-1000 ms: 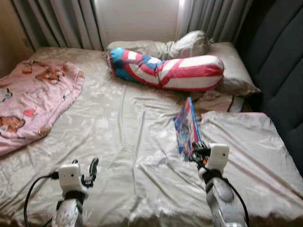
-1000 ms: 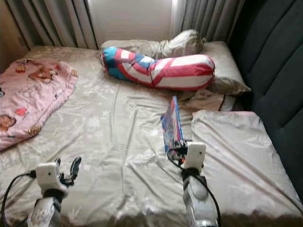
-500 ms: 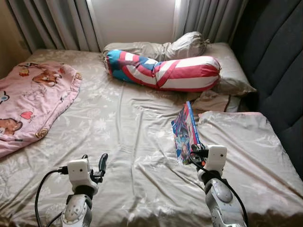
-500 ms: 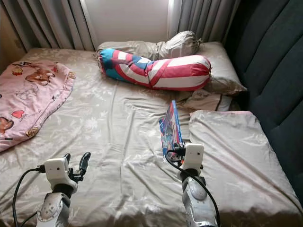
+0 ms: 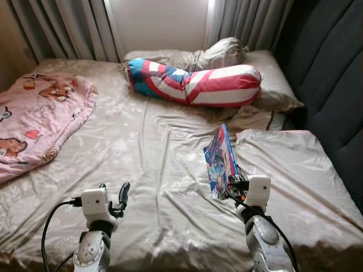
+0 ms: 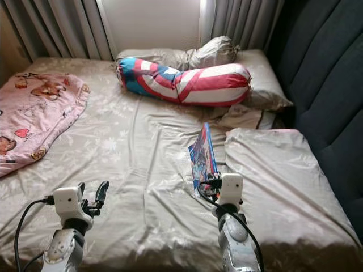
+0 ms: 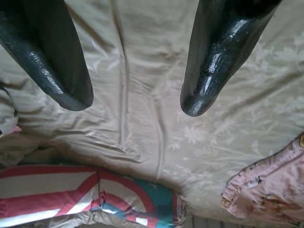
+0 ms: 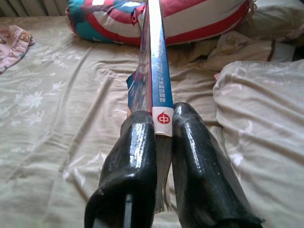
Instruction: Clean up the room
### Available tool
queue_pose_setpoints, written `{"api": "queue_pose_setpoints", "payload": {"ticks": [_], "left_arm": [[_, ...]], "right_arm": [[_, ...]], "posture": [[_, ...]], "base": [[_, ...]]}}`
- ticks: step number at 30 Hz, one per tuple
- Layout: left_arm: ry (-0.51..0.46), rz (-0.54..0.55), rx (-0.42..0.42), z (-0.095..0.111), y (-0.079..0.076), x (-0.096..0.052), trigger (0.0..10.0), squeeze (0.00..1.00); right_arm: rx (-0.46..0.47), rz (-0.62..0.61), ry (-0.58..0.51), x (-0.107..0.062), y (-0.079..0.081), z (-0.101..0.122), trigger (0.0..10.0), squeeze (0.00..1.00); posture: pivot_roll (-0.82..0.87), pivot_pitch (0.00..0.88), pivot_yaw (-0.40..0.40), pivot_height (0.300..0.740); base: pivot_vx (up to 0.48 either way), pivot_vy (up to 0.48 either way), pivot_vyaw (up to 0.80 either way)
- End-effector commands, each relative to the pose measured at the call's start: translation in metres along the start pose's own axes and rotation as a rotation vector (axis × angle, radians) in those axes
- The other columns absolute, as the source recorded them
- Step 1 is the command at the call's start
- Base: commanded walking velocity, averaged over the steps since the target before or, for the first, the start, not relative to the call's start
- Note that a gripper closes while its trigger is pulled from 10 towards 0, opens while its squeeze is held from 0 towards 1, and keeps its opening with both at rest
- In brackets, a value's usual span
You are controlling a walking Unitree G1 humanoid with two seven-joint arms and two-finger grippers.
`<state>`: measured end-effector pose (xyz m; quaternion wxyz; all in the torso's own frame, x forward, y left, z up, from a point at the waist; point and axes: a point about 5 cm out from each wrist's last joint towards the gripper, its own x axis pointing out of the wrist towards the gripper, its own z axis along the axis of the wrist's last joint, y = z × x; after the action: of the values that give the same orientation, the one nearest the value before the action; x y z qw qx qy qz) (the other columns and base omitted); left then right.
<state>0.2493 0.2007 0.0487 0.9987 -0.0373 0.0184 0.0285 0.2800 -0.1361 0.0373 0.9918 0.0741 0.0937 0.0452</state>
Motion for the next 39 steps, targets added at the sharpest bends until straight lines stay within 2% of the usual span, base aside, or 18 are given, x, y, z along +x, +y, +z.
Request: {"api": "queue_pose_setpoints", "payload": {"ticks": [1,6,7,35,39], "left_arm": [[0.003,-0.011,0.005,0.002,-0.002,0.000,10.0,0.00],[-0.001,-0.012,0.002,0.004,-0.002,0.001,10.0,0.00],[-0.004,-0.014,0.001,0.006,-0.002,0.002,10.0,0.00],[0.019,-0.055,-0.006,0.007,-0.008,0.005,10.0,0.00],[0.019,-0.059,-0.008,0.008,-0.009,0.005,10.0,0.00]], "right_arm": [[-0.014,0.014,-0.026,0.002,0.001,0.008,10.0,0.00],[-0.013,0.030,-0.027,0.003,0.002,0.006,10.0,0.00],[0.014,0.035,-0.037,0.003,0.003,0.006,10.0,0.00],[0.029,0.105,0.000,0.003,0.008,-0.003,10.0,0.00],[0.032,0.111,0.031,0.000,0.002,-0.015,10.0,0.00]], "posture": [[-0.06,0.048,-0.072,0.667],[-0.05,0.050,-0.071,0.647],[-0.05,0.051,-0.070,0.647],[-0.05,0.052,-0.069,0.647],[-0.05,0.052,-0.069,0.647]], "base": [[0.000,0.000,0.00],[0.000,0.000,0.00],[0.000,0.000,0.00],[0.000,0.000,0.00],[0.000,0.000,0.00]]}}
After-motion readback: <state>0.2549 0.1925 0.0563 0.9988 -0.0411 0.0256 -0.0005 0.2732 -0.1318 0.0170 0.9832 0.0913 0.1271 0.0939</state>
